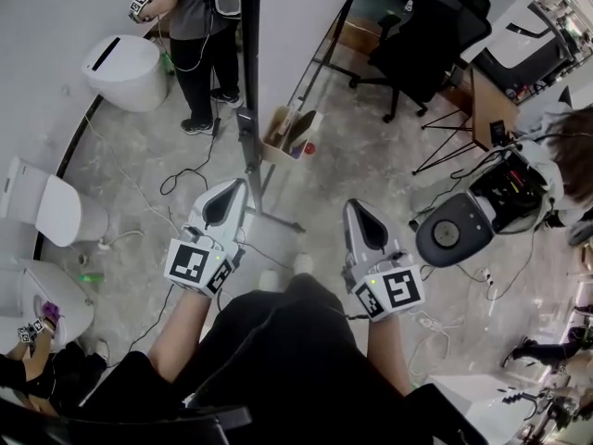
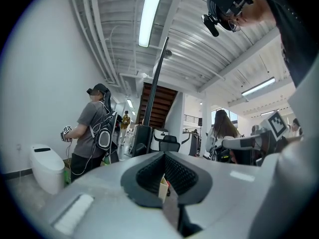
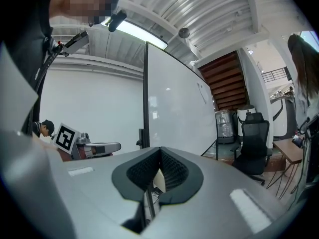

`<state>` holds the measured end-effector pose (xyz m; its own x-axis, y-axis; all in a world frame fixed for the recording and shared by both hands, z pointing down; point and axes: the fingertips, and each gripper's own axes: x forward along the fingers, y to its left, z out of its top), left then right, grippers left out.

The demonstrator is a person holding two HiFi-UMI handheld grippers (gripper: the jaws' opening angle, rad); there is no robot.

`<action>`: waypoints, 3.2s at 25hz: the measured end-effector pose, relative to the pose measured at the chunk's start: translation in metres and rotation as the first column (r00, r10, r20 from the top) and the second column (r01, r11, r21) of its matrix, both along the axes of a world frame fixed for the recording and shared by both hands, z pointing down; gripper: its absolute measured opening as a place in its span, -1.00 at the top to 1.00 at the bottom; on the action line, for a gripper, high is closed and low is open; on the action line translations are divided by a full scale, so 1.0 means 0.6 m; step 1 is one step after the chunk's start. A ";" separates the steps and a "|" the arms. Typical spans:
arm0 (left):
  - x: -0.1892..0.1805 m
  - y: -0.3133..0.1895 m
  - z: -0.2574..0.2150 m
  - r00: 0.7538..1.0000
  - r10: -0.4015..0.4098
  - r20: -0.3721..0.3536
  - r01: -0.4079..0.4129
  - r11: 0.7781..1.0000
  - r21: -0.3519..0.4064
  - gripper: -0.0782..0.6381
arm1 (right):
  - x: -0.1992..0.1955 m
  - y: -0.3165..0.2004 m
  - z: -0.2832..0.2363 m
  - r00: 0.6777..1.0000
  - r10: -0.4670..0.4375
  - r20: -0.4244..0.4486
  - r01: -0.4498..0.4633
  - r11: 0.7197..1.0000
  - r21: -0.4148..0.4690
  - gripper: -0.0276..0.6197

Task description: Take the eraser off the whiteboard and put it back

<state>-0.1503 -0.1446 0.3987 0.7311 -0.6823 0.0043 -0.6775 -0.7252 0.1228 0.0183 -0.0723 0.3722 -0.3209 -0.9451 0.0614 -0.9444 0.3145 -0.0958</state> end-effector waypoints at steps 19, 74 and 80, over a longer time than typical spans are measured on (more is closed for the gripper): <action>0.097 -0.059 -0.024 0.993 -0.086 0.083 0.078 0.993 0.093 0.77 | 0.060 -0.089 -0.014 0.996 -0.085 0.030 0.084 0.996 0.034 0.89; 0.279 -0.220 0.159 0.828 -0.240 0.507 0.259 0.965 0.035 0.19 | 0.167 -0.226 0.029 0.949 -0.311 0.054 0.310 0.950 0.016 0.89; 0.285 -0.235 0.183 0.757 -0.219 0.615 0.269 0.963 0.011 0.08 | 0.184 -0.237 0.036 0.946 -0.318 0.062 0.318 0.948 0.017 0.89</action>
